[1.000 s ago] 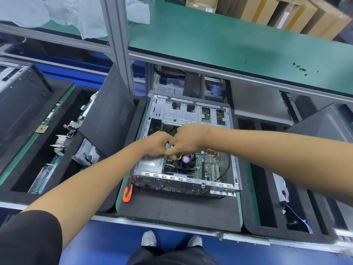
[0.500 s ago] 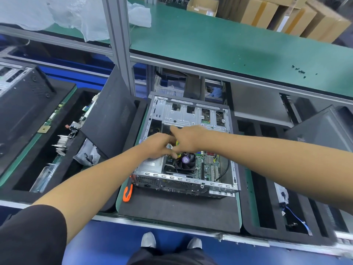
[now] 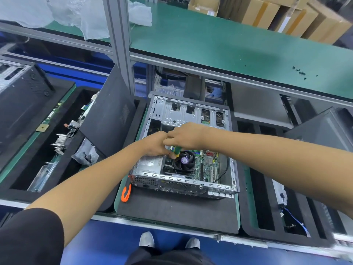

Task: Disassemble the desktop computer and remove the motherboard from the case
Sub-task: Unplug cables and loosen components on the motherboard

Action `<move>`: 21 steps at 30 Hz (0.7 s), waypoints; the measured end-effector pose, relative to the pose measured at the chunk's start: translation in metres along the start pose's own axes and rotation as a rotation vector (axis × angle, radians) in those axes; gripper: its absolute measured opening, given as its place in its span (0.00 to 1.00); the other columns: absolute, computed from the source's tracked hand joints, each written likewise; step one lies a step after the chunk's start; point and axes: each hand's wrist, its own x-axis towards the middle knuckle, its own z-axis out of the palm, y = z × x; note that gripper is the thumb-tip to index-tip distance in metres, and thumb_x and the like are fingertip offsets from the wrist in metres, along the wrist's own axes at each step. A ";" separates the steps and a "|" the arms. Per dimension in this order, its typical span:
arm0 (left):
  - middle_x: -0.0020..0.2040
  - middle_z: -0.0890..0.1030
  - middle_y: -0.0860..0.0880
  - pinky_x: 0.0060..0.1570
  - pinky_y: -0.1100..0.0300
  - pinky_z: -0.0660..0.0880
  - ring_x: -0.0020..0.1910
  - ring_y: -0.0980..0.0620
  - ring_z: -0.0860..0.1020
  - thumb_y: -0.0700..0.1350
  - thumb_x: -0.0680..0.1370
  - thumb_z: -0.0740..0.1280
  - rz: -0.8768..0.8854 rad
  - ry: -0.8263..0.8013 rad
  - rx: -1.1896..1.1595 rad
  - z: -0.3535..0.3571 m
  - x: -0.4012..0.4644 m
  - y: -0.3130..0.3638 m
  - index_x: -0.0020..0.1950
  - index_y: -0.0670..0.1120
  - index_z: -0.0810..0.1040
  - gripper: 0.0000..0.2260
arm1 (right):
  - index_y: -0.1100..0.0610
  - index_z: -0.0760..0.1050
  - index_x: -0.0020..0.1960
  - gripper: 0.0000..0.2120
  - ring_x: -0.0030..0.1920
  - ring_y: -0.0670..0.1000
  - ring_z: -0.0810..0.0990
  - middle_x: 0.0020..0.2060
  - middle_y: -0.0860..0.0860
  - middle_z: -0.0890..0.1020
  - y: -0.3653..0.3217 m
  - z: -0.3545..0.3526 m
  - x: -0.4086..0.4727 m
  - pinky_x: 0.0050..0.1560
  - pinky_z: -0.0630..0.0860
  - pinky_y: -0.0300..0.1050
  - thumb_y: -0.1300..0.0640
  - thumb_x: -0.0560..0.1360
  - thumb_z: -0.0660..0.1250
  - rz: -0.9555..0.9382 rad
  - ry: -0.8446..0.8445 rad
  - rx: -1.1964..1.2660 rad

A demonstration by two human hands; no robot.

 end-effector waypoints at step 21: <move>0.38 0.82 0.64 0.47 0.66 0.75 0.43 0.66 0.79 0.54 0.59 0.85 0.064 0.132 0.025 0.008 -0.009 -0.003 0.43 0.53 0.83 0.18 | 0.55 0.68 0.64 0.18 0.34 0.49 0.71 0.34 0.47 0.71 -0.007 -0.008 0.017 0.36 0.64 0.46 0.46 0.81 0.65 0.133 -0.053 0.271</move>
